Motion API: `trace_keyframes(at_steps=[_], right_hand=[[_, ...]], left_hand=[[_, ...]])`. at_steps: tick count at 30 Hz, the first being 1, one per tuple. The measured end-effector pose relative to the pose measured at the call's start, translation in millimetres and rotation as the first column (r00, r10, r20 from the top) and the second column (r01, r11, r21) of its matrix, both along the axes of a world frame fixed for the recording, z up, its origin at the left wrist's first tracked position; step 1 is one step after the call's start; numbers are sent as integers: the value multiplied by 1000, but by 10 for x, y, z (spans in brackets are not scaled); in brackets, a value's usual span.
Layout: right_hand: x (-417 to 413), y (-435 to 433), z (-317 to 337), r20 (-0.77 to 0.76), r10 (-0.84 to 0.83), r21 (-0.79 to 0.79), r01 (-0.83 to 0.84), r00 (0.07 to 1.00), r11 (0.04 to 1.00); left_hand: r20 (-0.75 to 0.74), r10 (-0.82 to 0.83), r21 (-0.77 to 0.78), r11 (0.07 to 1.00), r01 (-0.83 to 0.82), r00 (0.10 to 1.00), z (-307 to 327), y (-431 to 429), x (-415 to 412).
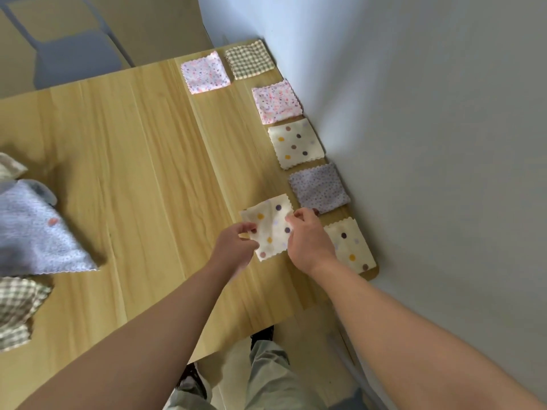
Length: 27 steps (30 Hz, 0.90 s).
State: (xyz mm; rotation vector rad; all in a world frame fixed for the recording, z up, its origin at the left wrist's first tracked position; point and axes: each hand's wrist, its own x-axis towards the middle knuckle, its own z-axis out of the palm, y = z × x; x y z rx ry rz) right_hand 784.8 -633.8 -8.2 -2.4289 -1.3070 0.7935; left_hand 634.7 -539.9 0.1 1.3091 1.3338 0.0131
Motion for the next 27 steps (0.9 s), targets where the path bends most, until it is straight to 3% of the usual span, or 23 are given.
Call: trace_keyframes(at_steps=[6, 11, 14, 18, 27], right_hand=[[164, 359, -78, 62, 26, -22, -25, 998, 999], [50, 292, -66, 174, 12, -63, -2, 985, 998], [-188, 200, 44, 99, -5, -51, 10, 995, 999], [-702, 192, 190, 8, 97, -18, -97, 995, 995], [-2255, 559, 369, -155, 344, -25, -352, 926, 936]], left_hand=[[3, 3, 22, 1000, -3, 1000, -42, 328, 216], [-70, -93, 71, 993, 98, 993, -32, 189, 109], [-76, -79, 46, 995, 83, 994, 83, 54, -120], [-68, -35, 48, 998, 38, 997, 281, -61, -624], [-91, 294, 88, 954, -286, 951, 512, 83, -2333]])
